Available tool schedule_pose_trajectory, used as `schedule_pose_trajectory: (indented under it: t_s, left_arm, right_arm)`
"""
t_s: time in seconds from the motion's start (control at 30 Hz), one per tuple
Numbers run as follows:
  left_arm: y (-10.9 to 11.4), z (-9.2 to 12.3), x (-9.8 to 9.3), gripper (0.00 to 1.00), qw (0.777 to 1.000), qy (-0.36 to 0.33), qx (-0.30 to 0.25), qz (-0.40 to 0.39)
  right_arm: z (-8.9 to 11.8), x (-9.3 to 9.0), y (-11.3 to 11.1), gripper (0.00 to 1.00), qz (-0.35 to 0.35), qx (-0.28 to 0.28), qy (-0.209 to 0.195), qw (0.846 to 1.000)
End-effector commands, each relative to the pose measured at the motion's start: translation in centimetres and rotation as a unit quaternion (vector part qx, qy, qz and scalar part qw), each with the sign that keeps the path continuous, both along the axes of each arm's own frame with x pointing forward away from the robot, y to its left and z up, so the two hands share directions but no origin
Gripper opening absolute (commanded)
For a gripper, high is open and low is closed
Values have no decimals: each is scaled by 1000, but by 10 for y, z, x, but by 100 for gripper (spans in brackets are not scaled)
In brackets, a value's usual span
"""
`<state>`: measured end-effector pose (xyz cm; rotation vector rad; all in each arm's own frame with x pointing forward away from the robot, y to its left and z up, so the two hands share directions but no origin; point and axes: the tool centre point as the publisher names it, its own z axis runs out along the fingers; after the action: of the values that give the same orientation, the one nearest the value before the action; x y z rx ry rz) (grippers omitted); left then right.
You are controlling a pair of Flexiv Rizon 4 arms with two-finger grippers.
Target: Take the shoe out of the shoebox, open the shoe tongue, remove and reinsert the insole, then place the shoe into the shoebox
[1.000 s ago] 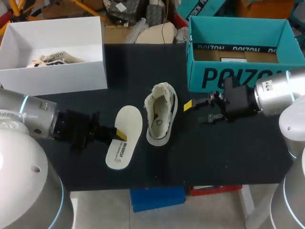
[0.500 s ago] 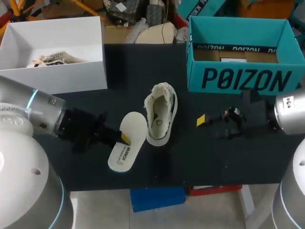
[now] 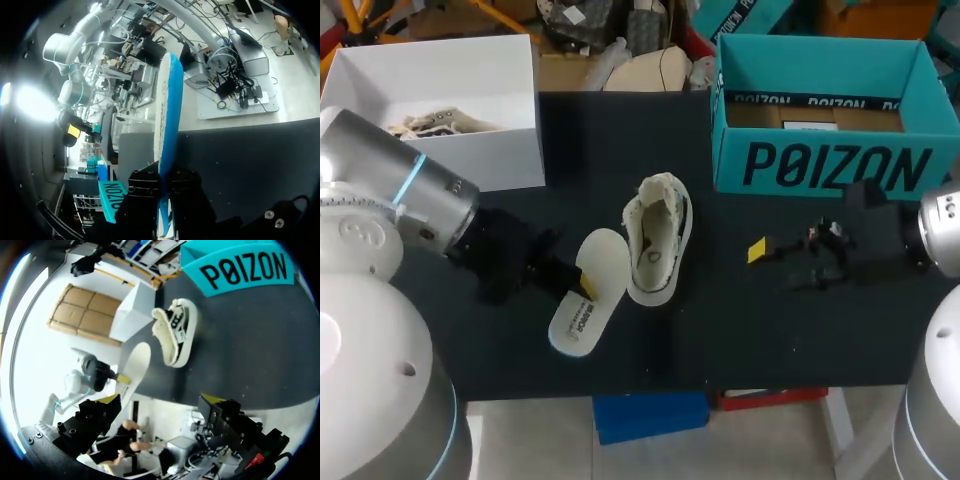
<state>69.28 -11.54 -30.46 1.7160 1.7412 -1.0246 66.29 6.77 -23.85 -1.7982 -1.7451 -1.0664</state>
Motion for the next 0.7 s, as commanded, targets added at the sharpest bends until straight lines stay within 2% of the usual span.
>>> schedule_pose_trajectory:
  t_s: [0.03,0.27,0.53,0.7]
  left_arm:
    - [-14,-9,20,0,999,4,33,-17]
    - [-28,-24,37,0,998,40,34,-36]
    - [-51,-31,40,0,993,76,39,-81]
    - [-55,-39,47,0,991,86,60,-80]
  right_arm:
    - [1,-1,-1,100,0,0,0,1000]
    - [1,-1,-1,100,0,0,0,1000]
    - [1,-1,-1,100,0,0,0,1000]
    - [1,-1,-1,100,0,0,0,1000]
